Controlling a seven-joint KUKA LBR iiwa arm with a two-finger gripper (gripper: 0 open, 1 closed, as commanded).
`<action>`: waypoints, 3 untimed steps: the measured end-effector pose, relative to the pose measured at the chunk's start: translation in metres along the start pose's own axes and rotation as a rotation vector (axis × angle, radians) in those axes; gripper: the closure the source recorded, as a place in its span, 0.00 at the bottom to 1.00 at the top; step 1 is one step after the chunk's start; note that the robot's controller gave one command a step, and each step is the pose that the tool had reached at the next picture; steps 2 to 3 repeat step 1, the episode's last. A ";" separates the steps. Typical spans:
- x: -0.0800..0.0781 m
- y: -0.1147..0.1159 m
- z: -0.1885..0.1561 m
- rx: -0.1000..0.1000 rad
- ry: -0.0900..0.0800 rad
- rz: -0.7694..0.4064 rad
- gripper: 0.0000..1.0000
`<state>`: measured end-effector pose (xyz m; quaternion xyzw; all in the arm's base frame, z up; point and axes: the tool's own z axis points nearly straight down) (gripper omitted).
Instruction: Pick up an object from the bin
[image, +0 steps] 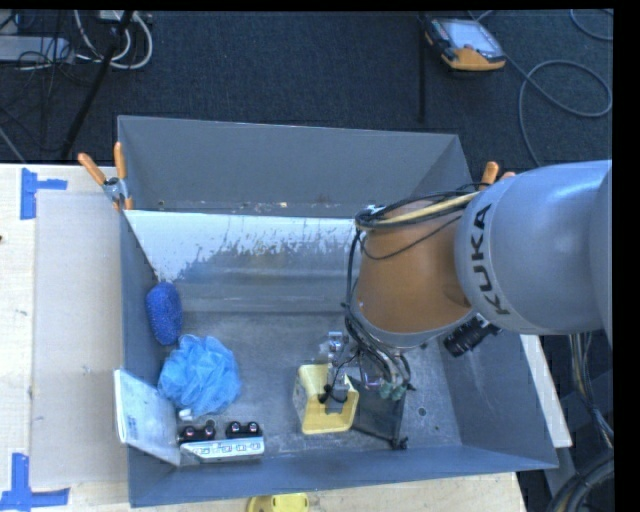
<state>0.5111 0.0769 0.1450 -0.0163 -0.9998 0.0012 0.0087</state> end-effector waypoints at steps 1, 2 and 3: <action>-0.009 -0.004 0.002 -0.004 -0.031 -0.046 1.00; -0.009 -0.004 0.002 -0.004 -0.031 -0.046 1.00; -0.009 -0.004 0.002 -0.004 -0.031 -0.046 1.00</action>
Offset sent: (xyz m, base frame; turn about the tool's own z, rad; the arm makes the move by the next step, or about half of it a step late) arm 0.0606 -0.0324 0.1874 -0.0586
